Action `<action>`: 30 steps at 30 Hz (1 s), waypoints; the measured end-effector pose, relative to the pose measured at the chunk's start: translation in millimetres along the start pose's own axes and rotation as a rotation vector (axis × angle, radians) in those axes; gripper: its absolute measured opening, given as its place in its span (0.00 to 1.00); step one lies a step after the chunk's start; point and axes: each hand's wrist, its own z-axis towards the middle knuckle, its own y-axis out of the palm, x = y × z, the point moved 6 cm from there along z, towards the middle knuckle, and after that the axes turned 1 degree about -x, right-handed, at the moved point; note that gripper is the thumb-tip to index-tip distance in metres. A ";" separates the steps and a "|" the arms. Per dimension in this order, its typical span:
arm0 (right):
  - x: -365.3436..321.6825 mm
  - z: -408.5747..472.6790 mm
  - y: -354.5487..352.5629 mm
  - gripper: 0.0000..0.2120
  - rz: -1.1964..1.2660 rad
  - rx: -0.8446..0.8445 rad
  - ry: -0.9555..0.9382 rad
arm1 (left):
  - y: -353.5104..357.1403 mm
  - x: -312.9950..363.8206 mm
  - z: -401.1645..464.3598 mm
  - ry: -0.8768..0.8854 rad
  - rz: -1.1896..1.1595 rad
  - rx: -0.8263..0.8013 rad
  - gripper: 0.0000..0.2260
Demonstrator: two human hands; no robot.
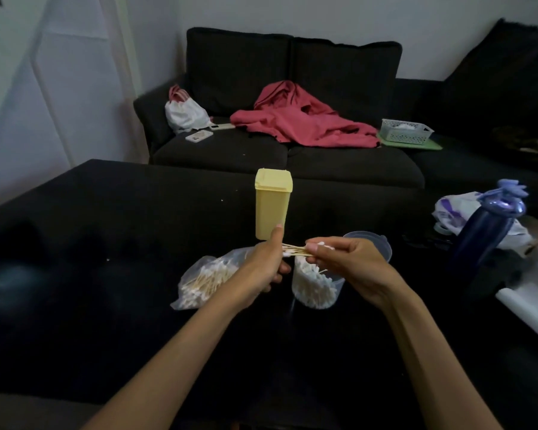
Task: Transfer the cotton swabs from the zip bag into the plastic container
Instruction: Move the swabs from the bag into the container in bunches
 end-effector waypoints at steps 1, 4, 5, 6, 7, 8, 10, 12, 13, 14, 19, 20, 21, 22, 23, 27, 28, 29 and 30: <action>0.1 0.0 -2.6 0.04 0.006 0.007 0.001 | 5.1 2.1 1.2 0.022 0.002 -0.006 0.25; 0.8 -1.6 -12.1 0.05 0.014 0.036 0.021 | 19.4 10.9 2.0 0.114 -0.015 0.033 0.21; 1.1 -2.0 -14.2 0.05 0.013 0.043 0.028 | 22.3 12.4 2.7 0.148 -0.039 0.062 0.20; 0.9 -3.2 -17.1 0.06 0.013 0.048 0.029 | 25.9 13.9 3.7 0.180 -0.068 0.087 0.19; 0.3 -3.7 -18.2 0.06 0.016 0.052 0.032 | 27.2 15.0 3.9 0.202 -0.088 0.110 0.18; -0.3 -4.3 -20.8 0.06 0.025 0.060 0.035 | 29.1 16.4 4.0 0.217 -0.092 0.127 0.18; -1.6 -4.9 -25.1 0.05 0.050 0.080 0.047 | 31.7 15.8 7.7 0.233 -0.060 0.154 0.18; -2.3 -6.1 -30.1 0.06 0.097 0.111 0.066 | 34.7 16.4 12.7 0.233 -0.030 0.190 0.20; -2.2 -6.1 -32.6 0.07 0.127 0.132 0.071 | 35.7 17.7 15.3 0.245 -0.025 0.213 0.20; -2.7 -6.4 -34.8 0.08 0.147 0.151 0.067 | 36.9 19.6 17.3 0.262 -0.024 0.231 0.19; -11.5 -9.5 -44.4 0.10 -0.109 0.157 -0.029 | 44.2 23.4 31.2 0.259 -0.059 0.238 0.20; -14.0 -10.0 -46.2 0.09 -0.134 0.172 -0.074 | 46.1 23.9 32.5 0.248 -0.060 0.218 0.20; -16.4 -10.2 -48.1 0.08 -0.133 0.194 -0.127 | 47.8 24.8 32.8 0.238 -0.062 0.197 0.19; -18.4 -10.5 -50.2 0.08 -0.129 0.222 -0.174 | 49.5 25.7 33.3 0.233 -0.069 0.175 0.19; -19.8 -10.2 -52.1 0.07 -0.130 0.242 -0.205 | 50.8 27.5 33.4 0.237 -0.074 0.155 0.18; -24.1 -6.0 -58.6 0.06 -0.248 0.229 -0.201 | 47.4 32.7 26.7 0.302 0.003 0.109 0.16; -26.3 -5.3 -62.8 0.06 -0.280 0.226 -0.196 | 44.4 32.5 23.6 0.334 0.056 0.110 0.16; -29.0 -4.8 -67.7 0.06 -0.311 0.227 -0.196 | 39.9 31.3 19.7 0.379 0.139 0.123 0.17; -33.1 -5.0 -73.1 0.06 -0.363 0.230 -0.204 | 34.8 29.9 14.5 0.433 0.261 0.145 0.18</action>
